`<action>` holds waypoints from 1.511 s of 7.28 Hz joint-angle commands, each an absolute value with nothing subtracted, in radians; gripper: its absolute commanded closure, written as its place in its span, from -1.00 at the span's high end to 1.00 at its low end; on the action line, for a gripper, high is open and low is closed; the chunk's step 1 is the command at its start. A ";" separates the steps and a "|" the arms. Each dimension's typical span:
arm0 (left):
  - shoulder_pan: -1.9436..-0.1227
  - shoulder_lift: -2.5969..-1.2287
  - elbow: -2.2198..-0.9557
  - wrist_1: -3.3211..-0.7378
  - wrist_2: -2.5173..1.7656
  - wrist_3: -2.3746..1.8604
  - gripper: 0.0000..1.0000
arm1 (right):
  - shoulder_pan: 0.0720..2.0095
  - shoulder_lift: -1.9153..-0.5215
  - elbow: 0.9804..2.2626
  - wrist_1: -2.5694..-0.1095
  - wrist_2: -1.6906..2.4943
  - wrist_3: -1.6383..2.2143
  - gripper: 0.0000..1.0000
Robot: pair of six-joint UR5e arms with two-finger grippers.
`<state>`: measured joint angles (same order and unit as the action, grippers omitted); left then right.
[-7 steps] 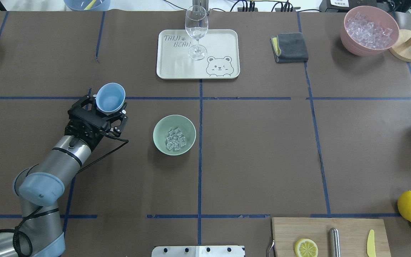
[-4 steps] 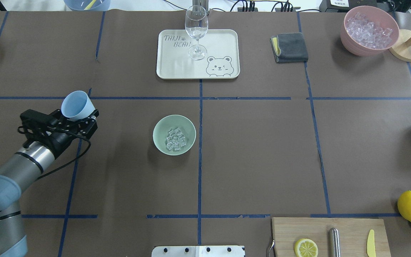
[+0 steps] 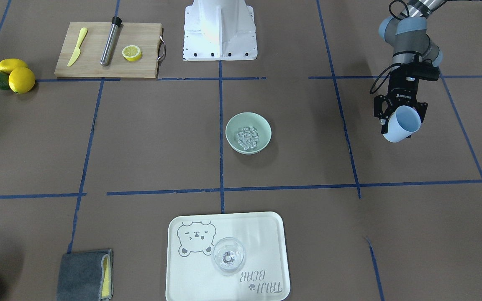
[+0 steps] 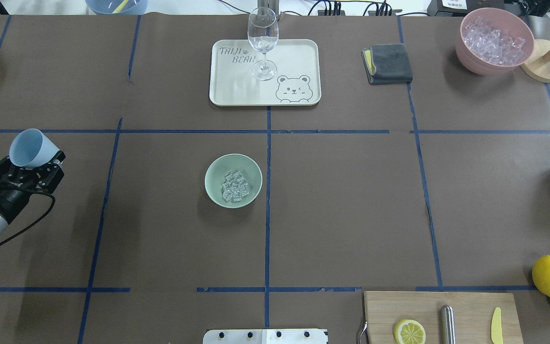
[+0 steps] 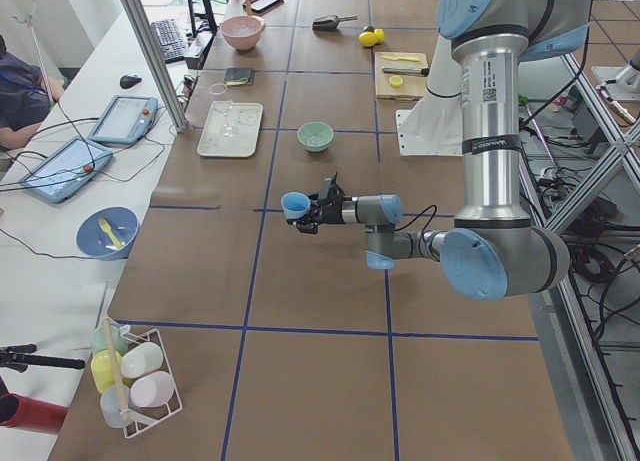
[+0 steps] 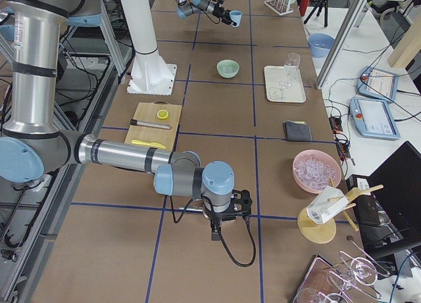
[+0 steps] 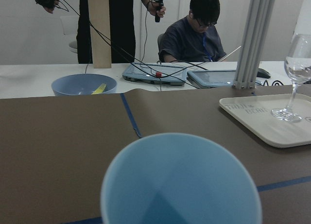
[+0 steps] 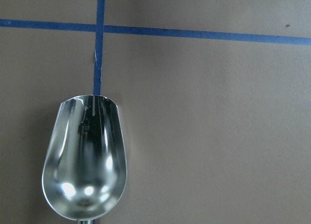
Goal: Pour ice into bowl
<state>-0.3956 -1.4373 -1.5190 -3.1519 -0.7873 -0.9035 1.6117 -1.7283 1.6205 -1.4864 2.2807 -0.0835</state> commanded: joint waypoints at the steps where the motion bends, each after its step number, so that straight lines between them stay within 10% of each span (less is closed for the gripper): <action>1: -0.390 -1.439 -1.439 -3.155 -0.758 -0.957 -1.00 | 1.611 -1.721 1.620 -1.486 2.281 -0.083 1.00; 11: -0.350 -1.443 -1.347 -3.149 -0.756 -1.023 -1.00 | 1.611 -1.717 1.621 -1.485 2.279 -0.084 1.00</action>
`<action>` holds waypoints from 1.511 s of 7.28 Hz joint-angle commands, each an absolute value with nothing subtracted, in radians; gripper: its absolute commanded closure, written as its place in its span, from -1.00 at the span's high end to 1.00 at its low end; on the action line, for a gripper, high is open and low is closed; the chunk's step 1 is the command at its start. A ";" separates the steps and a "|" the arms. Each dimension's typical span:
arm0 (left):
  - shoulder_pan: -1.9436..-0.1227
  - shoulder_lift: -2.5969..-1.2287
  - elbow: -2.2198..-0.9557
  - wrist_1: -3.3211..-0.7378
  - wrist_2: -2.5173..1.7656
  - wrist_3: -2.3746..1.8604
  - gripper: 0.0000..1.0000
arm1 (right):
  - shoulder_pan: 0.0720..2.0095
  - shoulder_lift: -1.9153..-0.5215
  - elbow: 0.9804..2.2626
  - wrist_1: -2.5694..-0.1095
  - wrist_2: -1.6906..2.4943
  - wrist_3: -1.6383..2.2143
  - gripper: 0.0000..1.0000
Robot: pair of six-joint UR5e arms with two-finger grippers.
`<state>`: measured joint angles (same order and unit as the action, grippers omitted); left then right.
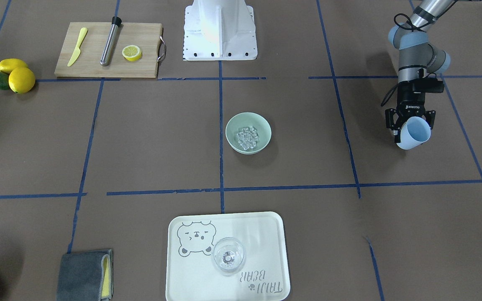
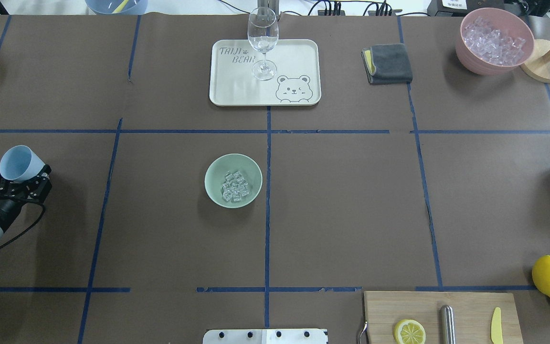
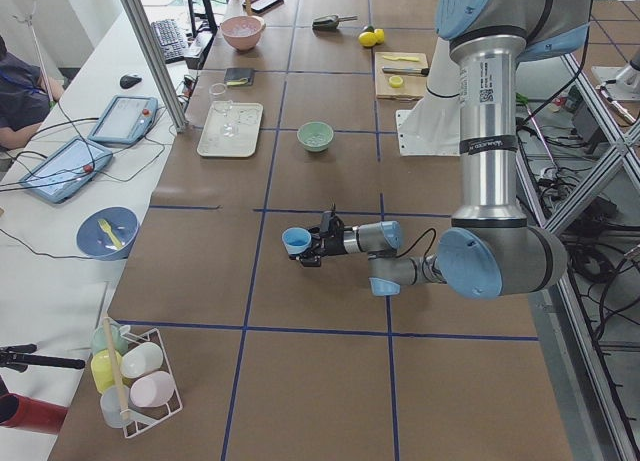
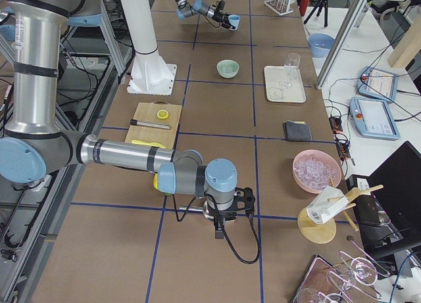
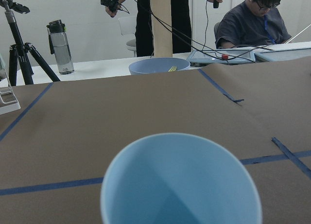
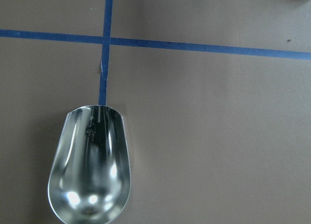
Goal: Pour ice into bowl
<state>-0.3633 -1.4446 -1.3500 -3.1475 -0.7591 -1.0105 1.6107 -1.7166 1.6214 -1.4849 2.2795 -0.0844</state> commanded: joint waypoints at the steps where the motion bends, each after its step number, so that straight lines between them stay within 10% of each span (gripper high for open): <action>1: -0.344 -1.443 -1.347 -3.149 -0.756 -1.023 -0.95 | 1.611 -1.715 1.621 -1.485 2.278 -0.084 1.00; 3: -0.334 -1.443 -1.347 -3.149 -0.758 -1.023 -0.39 | 1.611 -1.717 1.621 -1.485 2.278 -0.084 1.00; 4: -0.331 -1.443 -1.348 -3.149 -0.758 -1.023 0.55 | 1.612 -1.717 1.621 -1.485 2.278 -0.084 1.00; 5: -0.331 -1.439 -1.348 -3.151 -0.756 -1.023 1.00 | 1.611 -1.717 1.621 -1.485 2.278 -0.084 1.00; 11: -0.333 -1.431 -1.376 -3.290 -0.555 -1.009 1.00 | 1.611 -1.717 1.621 -1.485 2.279 -0.084 1.00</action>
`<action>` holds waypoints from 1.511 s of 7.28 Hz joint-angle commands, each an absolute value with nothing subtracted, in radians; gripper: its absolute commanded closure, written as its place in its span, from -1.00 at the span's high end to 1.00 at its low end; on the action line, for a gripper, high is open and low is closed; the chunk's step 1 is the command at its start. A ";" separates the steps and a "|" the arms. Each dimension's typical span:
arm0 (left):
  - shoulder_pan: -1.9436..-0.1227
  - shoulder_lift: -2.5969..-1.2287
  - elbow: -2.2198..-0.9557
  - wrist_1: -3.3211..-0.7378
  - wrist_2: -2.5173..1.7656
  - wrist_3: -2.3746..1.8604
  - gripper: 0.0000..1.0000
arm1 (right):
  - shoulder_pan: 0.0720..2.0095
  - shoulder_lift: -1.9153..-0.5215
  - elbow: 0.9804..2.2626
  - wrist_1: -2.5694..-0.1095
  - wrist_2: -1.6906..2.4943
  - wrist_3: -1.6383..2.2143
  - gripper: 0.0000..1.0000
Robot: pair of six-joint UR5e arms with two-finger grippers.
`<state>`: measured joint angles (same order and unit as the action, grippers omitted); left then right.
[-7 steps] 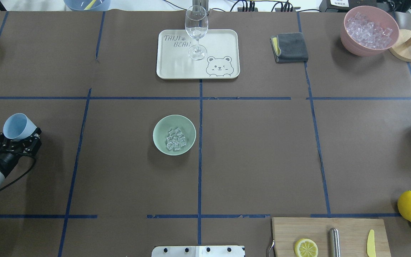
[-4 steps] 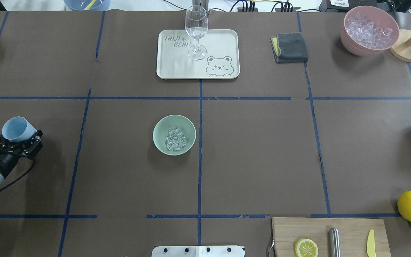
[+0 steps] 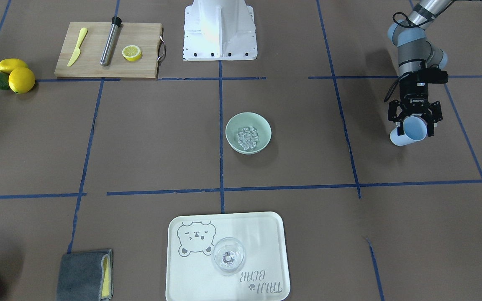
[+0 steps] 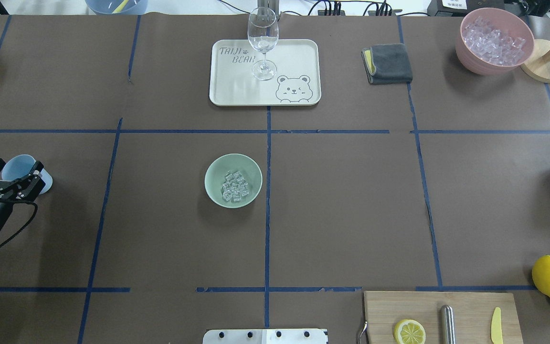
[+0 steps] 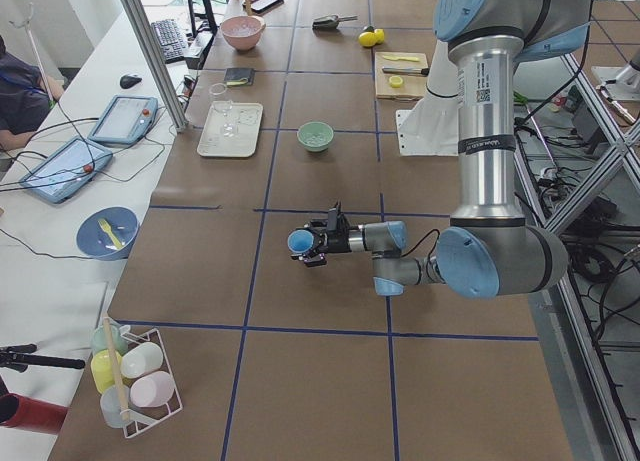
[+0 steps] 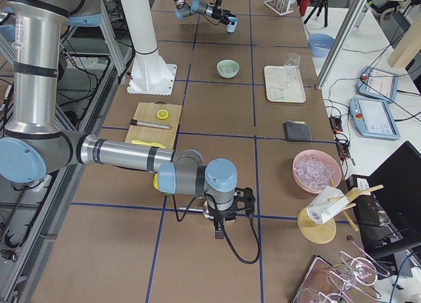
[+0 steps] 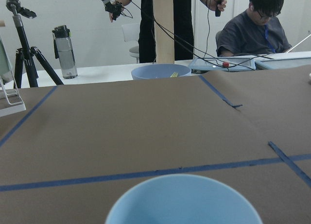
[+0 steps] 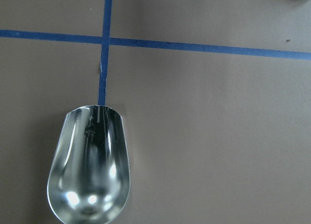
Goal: Pour ice into bowl
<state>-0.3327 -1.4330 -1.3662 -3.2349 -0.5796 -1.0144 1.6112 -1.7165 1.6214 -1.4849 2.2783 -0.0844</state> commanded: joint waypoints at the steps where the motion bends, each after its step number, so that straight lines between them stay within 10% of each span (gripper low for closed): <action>1: -0.334 -1.425 -1.405 -3.290 -0.557 -0.985 1.00 | 1.612 -1.717 1.621 -1.485 2.279 -0.084 1.00; 6: -0.661 -1.422 -1.519 -3.256 -1.178 -0.555 1.00 | 1.611 -1.712 1.634 -1.485 2.281 -0.081 1.00; 11: -1.291 -1.558 -1.733 -2.323 -1.899 -0.059 1.00 | 1.611 -1.703 1.658 -1.485 2.284 -0.078 1.00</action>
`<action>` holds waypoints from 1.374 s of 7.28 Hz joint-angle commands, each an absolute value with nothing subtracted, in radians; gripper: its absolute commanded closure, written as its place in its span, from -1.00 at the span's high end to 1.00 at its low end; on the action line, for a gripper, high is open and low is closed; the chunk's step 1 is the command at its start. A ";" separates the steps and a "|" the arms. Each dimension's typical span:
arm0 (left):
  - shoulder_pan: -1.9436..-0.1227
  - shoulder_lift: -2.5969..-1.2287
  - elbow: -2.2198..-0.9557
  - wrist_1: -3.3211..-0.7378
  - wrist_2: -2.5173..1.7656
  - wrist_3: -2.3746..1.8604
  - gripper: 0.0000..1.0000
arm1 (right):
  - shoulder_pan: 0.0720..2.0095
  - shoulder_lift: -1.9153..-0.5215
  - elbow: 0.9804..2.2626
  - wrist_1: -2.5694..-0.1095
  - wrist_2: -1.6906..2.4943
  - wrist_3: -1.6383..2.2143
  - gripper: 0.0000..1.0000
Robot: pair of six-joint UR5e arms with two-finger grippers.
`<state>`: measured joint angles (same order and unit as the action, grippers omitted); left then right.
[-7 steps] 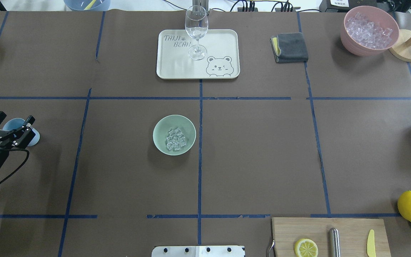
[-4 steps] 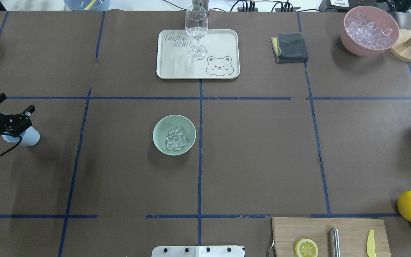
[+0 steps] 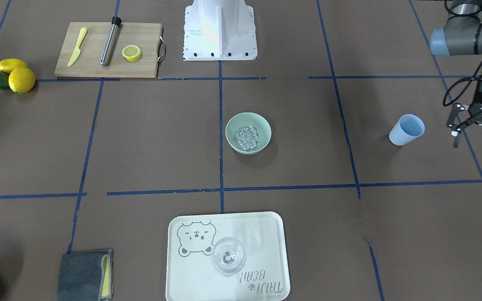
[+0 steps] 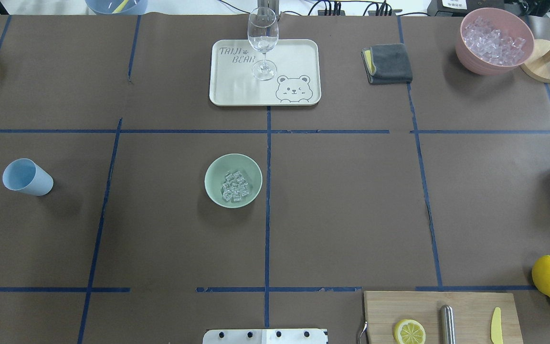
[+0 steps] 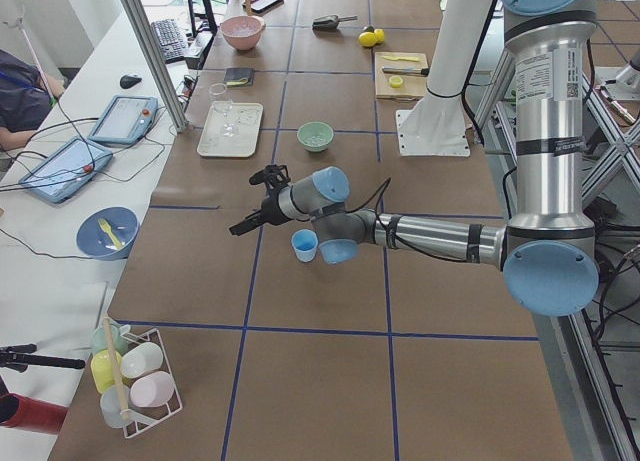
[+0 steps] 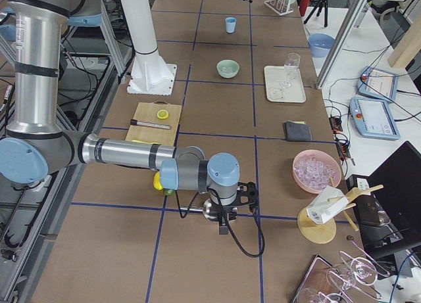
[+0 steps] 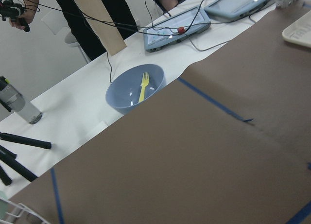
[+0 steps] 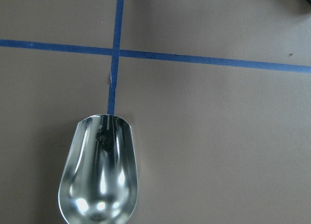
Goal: Pour ice into bowl
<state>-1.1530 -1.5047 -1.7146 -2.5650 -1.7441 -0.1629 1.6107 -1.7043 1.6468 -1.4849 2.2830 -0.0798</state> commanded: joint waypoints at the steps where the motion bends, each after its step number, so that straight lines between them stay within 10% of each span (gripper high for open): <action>1: -1.407 -1.613 -1.711 -2.084 -2.121 -0.060 1.00 | 1.612 -1.703 1.686 -1.485 2.289 -0.074 1.00; 10: -1.606 -1.536 -1.661 -1.675 -2.391 -0.049 1.00 | 1.252 -1.649 2.026 -1.482 2.406 0.327 1.00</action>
<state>-1.6054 -1.5384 -1.6630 -1.6759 -2.3902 -0.0485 1.3315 -1.6611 1.9732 -1.4895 2.3823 0.2978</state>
